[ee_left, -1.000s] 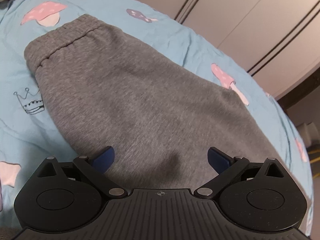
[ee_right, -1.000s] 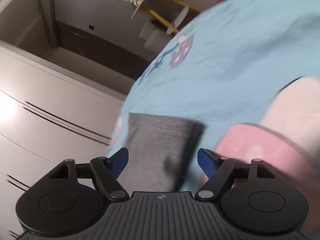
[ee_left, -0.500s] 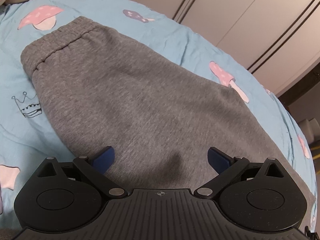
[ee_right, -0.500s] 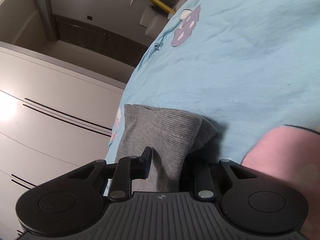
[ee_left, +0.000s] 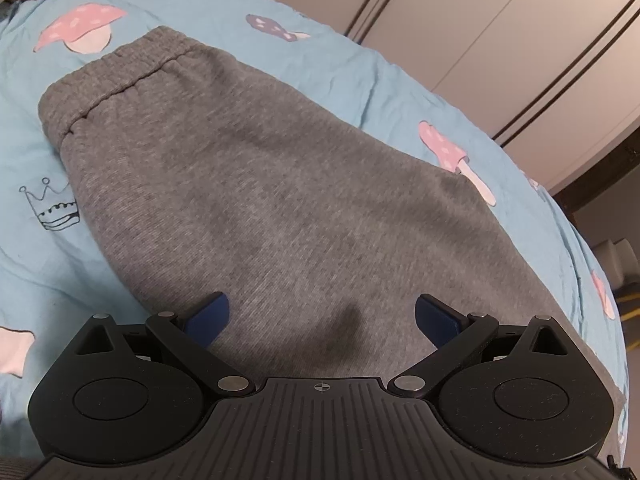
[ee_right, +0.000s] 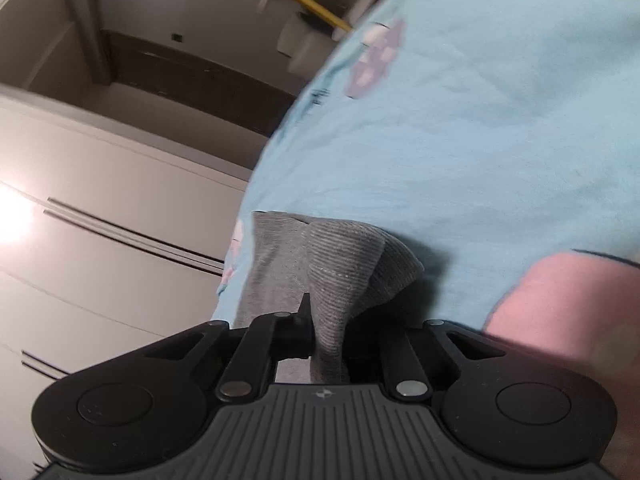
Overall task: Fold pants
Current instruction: 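Lift and fold the held corner over the pants, open the right gripper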
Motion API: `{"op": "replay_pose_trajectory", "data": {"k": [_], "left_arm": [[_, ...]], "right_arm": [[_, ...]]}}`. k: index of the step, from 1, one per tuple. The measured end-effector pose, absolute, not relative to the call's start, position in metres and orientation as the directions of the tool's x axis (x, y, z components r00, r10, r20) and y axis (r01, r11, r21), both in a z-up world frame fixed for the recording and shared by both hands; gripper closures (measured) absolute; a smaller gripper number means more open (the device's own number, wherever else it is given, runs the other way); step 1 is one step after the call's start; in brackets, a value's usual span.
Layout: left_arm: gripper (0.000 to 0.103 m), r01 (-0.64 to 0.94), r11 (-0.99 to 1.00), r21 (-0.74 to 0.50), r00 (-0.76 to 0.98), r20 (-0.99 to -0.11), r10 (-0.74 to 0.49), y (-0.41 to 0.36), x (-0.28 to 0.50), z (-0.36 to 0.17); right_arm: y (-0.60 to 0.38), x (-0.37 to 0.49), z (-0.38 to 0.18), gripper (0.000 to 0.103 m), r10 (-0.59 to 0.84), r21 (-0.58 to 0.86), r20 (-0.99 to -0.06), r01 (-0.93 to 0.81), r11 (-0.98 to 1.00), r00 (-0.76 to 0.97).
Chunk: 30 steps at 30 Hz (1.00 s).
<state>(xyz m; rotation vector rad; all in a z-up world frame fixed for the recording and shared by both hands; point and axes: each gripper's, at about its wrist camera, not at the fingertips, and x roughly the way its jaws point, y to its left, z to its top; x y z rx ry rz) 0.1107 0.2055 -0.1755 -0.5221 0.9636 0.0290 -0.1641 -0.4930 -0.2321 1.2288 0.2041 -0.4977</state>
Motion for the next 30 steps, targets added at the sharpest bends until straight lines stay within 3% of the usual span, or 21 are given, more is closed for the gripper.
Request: {"op": "replay_pose_trajectory", "data": {"k": [4,8,11,14,17,19,21,22,30], "left_arm": [[0.001,-0.244,0.871,-0.426,0.586,-0.780,-0.217,0.206,0.110,-0.174],[0.001,-0.234,0.867,-0.441,0.592,-0.771,-0.233,0.206,0.109,-0.173],[0.001,-0.232,0.860,-0.455,0.593,-0.767,-0.246,0.208,0.108,-0.173],[0.001,-0.239,0.845,-0.479,0.594,-0.760,-0.263,0.213,0.107,-0.173],[0.001,-0.243,0.830,-0.502,0.595,-0.753,-0.281,0.217,0.104,-0.174],[0.001,-0.248,0.822,-0.513,0.595,-0.750,-0.289,0.221,0.101,-0.174],[0.001,-0.253,0.813,-0.524,0.594,-0.747,-0.297,0.223,0.100,-0.176],[0.001,-0.253,0.811,-0.527,0.593,-0.747,-0.300,0.223,0.100,-0.176],[0.001,-0.244,0.817,-0.522,0.584,-0.752,-0.307,0.222,0.105,-0.180]], "right_arm": [[-0.493,-0.155,-0.220,0.093,-0.276,0.797,-0.484,0.548,0.253,0.831],[-0.462,-0.120,-0.161,0.093,-0.302,0.704,-0.438,0.532,0.471,0.847],[-0.402,-0.071,-0.104,0.093,-0.193,0.597,-0.368,0.390,0.701,0.910],[-0.324,-0.026,-0.079,0.092,0.007,0.496,-0.365,0.189,0.847,0.931],[-0.235,0.012,-0.096,0.092,0.211,0.411,-0.458,-0.005,0.912,0.864],[-0.182,0.040,-0.132,0.091,0.331,0.396,-0.605,-0.087,0.914,0.724],[-0.137,0.064,-0.176,0.090,0.387,0.384,-0.768,-0.115,0.916,0.511],[-0.123,0.067,-0.184,0.090,0.344,0.335,-0.804,-0.110,0.936,0.486],[-0.115,0.056,-0.169,0.088,0.312,0.325,-0.752,-0.086,0.942,0.580]]}}
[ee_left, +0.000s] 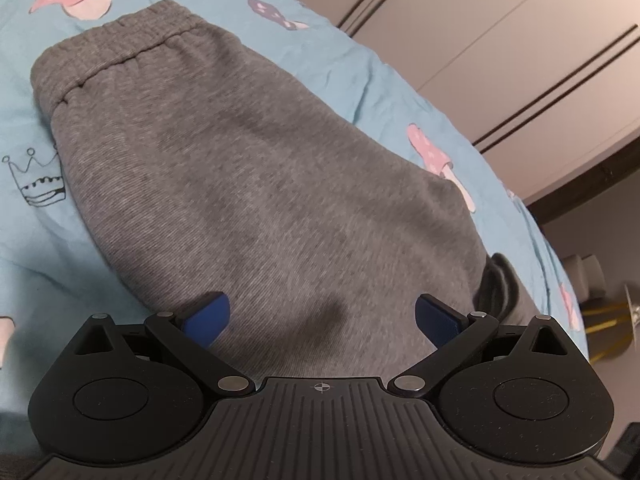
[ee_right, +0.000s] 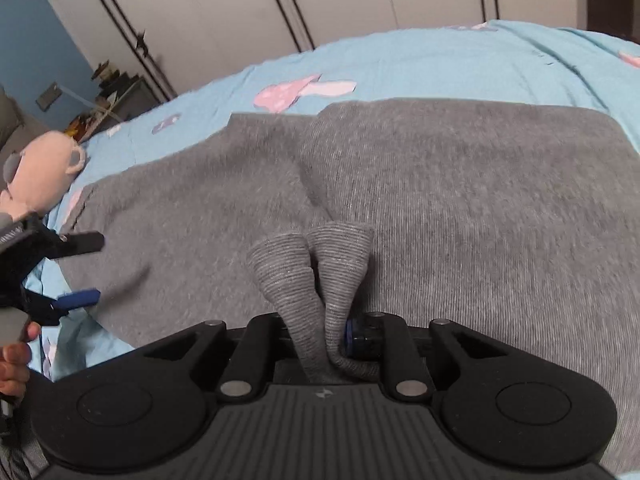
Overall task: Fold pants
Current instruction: 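Lift and fold the held corner over the pants, open the right gripper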
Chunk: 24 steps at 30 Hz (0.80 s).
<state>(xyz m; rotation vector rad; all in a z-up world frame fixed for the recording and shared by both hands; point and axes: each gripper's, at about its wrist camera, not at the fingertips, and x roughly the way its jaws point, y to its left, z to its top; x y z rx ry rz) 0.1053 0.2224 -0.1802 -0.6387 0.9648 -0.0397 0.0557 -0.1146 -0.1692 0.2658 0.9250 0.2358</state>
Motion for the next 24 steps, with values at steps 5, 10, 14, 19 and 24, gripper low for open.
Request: {"op": "replay_pose_trajectory", "data": {"k": [5,10,14,19,24], "left_arm": [[0.001,-0.243,0.807,-0.539,0.586,-0.744,-0.321,0.224,0.106,-0.181],[0.001,-0.243,0.809,-0.534,0.584,-0.747,-0.318,0.223,0.107,-0.182],[0.001,-0.236,0.817,-0.526,0.580,-0.751,-0.316,0.223,0.105,-0.181],[0.001,-0.211,0.840,-0.500,0.572,-0.760,-0.308,0.216,0.107,-0.179],[0.001,-0.059,0.896,-0.439,0.549,-0.764,-0.339,0.183,0.108,-0.169]], "right_arm": [[-0.120,0.042,-0.151,0.089,0.332,0.415,-0.636,-0.054,0.908,0.696],[-0.103,0.036,-0.157,0.087,0.327,0.370,-0.660,-0.086,0.925,0.676],[-0.088,0.041,-0.173,0.068,0.300,0.312,-0.758,-0.082,0.947,0.579],[-0.109,0.020,-0.142,0.011,0.451,0.505,-0.611,-0.118,0.855,0.650],[-0.173,-0.016,-0.129,0.004,0.342,0.622,-0.502,0.057,0.781,0.794]]}}
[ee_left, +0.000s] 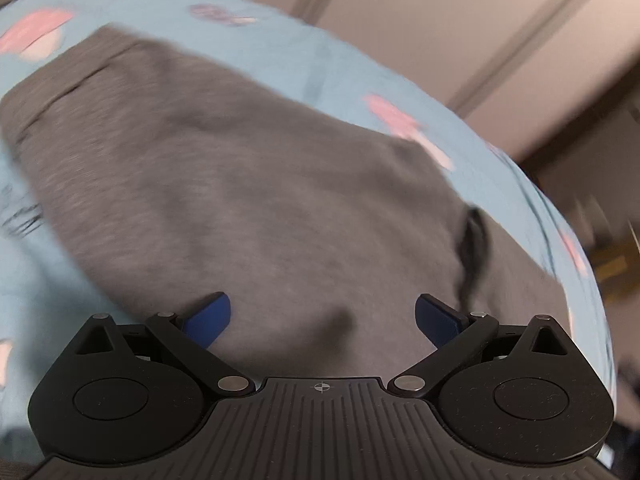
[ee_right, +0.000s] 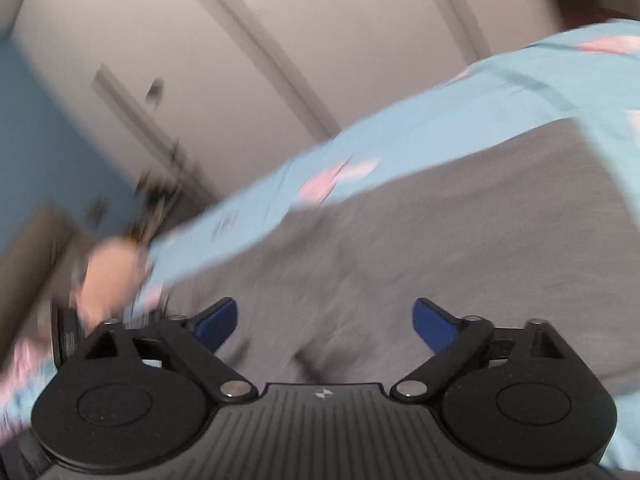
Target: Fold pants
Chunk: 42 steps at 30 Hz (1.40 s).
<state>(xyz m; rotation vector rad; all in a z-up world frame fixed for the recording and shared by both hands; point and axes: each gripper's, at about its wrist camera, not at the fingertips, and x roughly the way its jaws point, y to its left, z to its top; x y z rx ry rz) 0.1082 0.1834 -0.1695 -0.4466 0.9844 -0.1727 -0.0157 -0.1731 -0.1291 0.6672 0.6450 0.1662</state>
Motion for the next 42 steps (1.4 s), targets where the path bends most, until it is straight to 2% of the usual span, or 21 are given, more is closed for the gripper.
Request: {"op": "replay_pose_trajectory", "data": {"k": [5,8,11,13,14,17,19,20,21,24,26,28,31,32,33,35,41,42], "left_arm": [[0.001,0.110,0.879,-0.464,0.485,-0.747,-0.455,0.126,0.108,-0.163],[0.001,0.163,0.860,-0.484,0.423,-0.753,-0.504,0.091,0.112,-0.167],[0.002,0.212,0.881,-0.423,0.413,-0.778,-0.473,0.063,0.116,-0.173],[0.008,0.244,0.892,-0.380,0.414,-0.791,-0.450,0.051,0.118,-0.178],[0.020,0.258,0.892,-0.370,0.403,-0.798,-0.448,0.047,0.119,-0.181],[0.034,0.271,0.888,-0.371,0.369,-0.812,-0.452,0.041,0.120,-0.189],[0.049,0.284,0.895,-0.343,0.387,-0.813,-0.434,0.038,0.119,-0.192],[0.062,0.300,0.893,-0.335,0.389,-0.812,-0.436,0.036,0.118,-0.193],[0.071,0.313,0.891,-0.329,0.391,-0.810,-0.437,0.034,0.118,-0.193],[0.082,0.332,0.896,-0.294,0.423,-0.803,-0.420,0.031,0.111,-0.189],[0.085,0.343,0.900,-0.270,0.454,-0.791,-0.410,0.032,0.106,-0.184],[0.085,0.340,0.906,-0.254,0.468,-0.790,-0.397,0.034,0.102,-0.184],[0.077,0.321,0.912,-0.256,0.449,-0.806,-0.385,0.034,0.105,-0.200],[0.070,0.341,0.911,-0.232,0.473,-0.795,-0.379,0.033,0.101,-0.196],[0.050,0.346,0.916,-0.204,0.497,-0.788,-0.363,0.034,0.099,-0.193],[0.033,0.297,0.945,-0.137,0.561,-0.775,-0.289,0.040,0.096,-0.185],[0.022,0.156,0.984,-0.081,0.599,-0.785,-0.160,0.080,0.103,-0.165],[0.019,0.147,0.986,-0.080,0.596,-0.788,-0.153,0.086,0.105,-0.163]], "right_arm": [[-0.239,-0.038,-0.154,0.003,0.211,0.774,-0.494,0.316,0.548,0.844],[-0.253,-0.046,-0.164,0.003,0.192,0.801,-0.476,0.333,0.498,0.858],[-0.263,-0.045,-0.177,0.003,0.225,0.824,-0.484,0.354,0.443,0.846],[-0.266,-0.042,-0.181,0.003,0.229,0.828,-0.487,0.362,0.428,0.842],[-0.268,-0.043,-0.180,0.003,0.230,0.831,-0.483,0.358,0.426,0.845],[-0.272,-0.043,-0.179,0.003,0.237,0.831,-0.482,0.354,0.429,0.844],[-0.272,-0.040,-0.182,0.003,0.244,0.832,-0.481,0.352,0.429,0.842],[-0.271,-0.039,-0.183,0.003,0.244,0.832,-0.481,0.351,0.428,0.842],[-0.271,-0.037,-0.184,0.003,0.245,0.832,-0.482,0.352,0.429,0.841],[-0.271,-0.036,-0.185,0.003,0.249,0.833,-0.483,0.353,0.426,0.840],[-0.271,-0.036,-0.185,0.003,0.251,0.835,-0.480,0.351,0.423,0.840],[-0.271,-0.035,-0.186,0.003,0.255,0.839,-0.476,0.347,0.418,0.842],[-0.271,-0.033,-0.188,0.003,0.261,0.839,-0.477,0.346,0.420,0.839],[-0.271,-0.033,-0.188,0.003,0.261,0.837,-0.480,0.348,0.422,0.838],[-0.271,-0.033,-0.188,0.003,0.260,0.836,-0.481,0.350,0.422,0.837],[-0.272,-0.035,-0.188,0.003,0.257,0.839,-0.477,0.348,0.419,0.841],[-0.268,-0.034,-0.180,0.004,0.253,0.820,-0.485,0.335,0.464,0.837],[-0.265,-0.031,-0.175,0.009,0.260,0.811,-0.484,0.317,0.491,0.835]]}}
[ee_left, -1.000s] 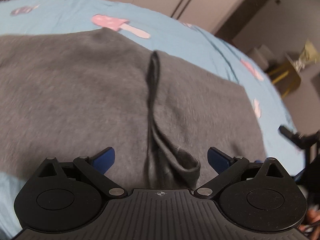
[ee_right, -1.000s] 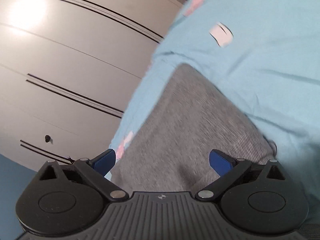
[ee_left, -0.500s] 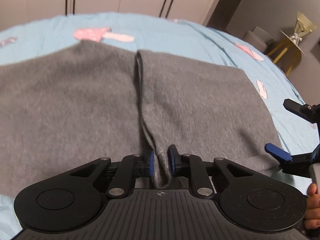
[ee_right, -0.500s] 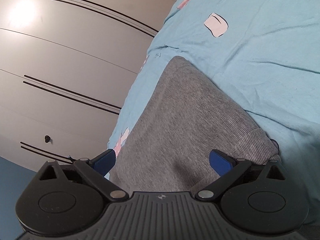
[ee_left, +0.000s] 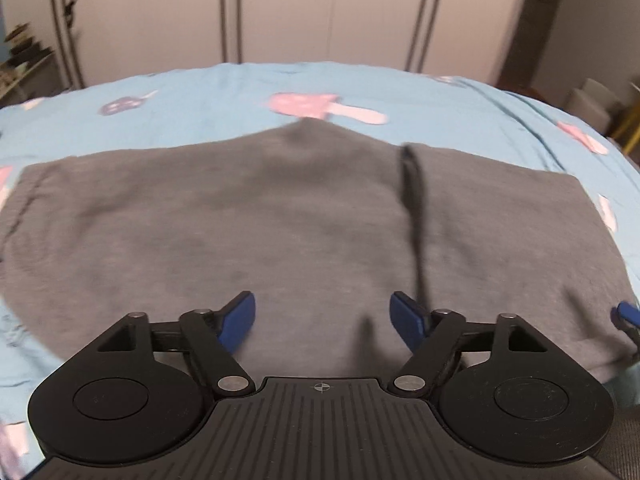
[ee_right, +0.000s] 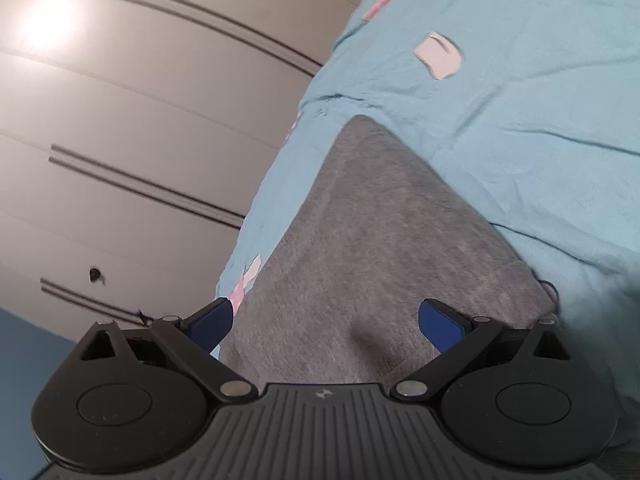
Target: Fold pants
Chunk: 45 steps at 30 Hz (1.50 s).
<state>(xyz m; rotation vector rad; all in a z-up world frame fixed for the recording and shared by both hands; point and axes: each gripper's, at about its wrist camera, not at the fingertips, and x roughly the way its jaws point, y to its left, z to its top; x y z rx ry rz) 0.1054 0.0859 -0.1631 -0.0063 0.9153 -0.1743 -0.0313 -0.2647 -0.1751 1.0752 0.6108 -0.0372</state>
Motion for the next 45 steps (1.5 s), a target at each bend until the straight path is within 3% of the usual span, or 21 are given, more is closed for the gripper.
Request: {"op": "replay_pose_trajectory", "data": {"k": [2,4,7,10,15,18,23,26,29,35,38,40,45], "left_arm": [[0.013,0.125,0.989,-0.074,0.600,-0.788,-0.135,0.099,0.104,-0.159],[0.010,0.097,0.995,-0.039,0.606,-0.790,-0.090,0.106,0.103,-0.158],[0.009,0.028,0.999,0.020,0.626,-0.780,-0.002,0.124,0.102,-0.163],[0.009,-0.049,0.999,-0.007,0.583,-0.812,0.023,0.138,0.111,-0.174],[0.009,-0.119,0.993,-0.019,0.556,-0.830,0.051,0.147,0.122,-0.188],[0.008,-0.142,0.990,-0.023,0.569,-0.820,0.062,0.149,0.123,-0.189],[0.008,-0.189,0.980,-0.059,0.592,-0.803,0.066,0.158,0.127,-0.189],[0.008,-0.232,0.970,-0.077,0.583,-0.809,0.075,0.166,0.131,-0.192],[0.007,-0.236,0.968,-0.081,0.581,-0.810,0.074,0.167,0.132,-0.193],[0.005,-0.224,0.973,-0.064,0.578,-0.812,0.080,0.164,0.135,-0.197],[0.004,-0.217,0.975,-0.047,0.575,-0.813,0.089,0.161,0.137,-0.198],[0.003,-0.212,0.976,-0.038,0.574,-0.814,0.093,0.160,0.138,-0.199],[0.003,-0.212,0.977,-0.037,0.575,-0.813,0.094,0.159,0.137,-0.200]], "right_arm": [[-0.255,-0.026,-0.165,0.024,0.273,0.786,-0.474,0.263,0.559,0.837],[-0.240,-0.015,-0.154,0.048,0.286,0.729,-0.483,0.199,0.655,0.828],[-0.212,0.011,-0.152,0.070,0.318,0.634,-0.565,0.154,0.758,0.761],[-0.185,0.041,-0.161,0.079,0.369,0.569,-0.634,0.087,0.818,0.680],[-0.145,0.076,-0.170,0.080,0.310,0.402,-0.713,0.005,0.916,0.629],[-0.134,0.087,-0.169,0.080,0.266,0.336,-0.713,-0.017,0.942,0.649],[-0.135,0.100,-0.166,0.080,0.239,0.371,-0.677,0.042,0.927,0.696],[-0.119,0.096,-0.171,0.079,0.232,0.297,-0.689,-0.025,0.955,0.686],[-0.112,0.090,-0.171,0.081,0.365,0.368,-0.676,-0.136,0.920,0.640],[-0.132,0.100,-0.162,0.081,0.179,0.337,-0.650,0.069,0.939,0.739],[-0.125,0.103,-0.179,0.074,0.191,0.333,-0.683,0.067,0.941,0.705],[-0.115,0.101,-0.180,0.063,0.186,0.284,-0.677,0.019,0.959,0.712],[-0.112,0.097,-0.180,0.062,0.181,0.273,-0.670,0.012,0.962,0.720]]}}
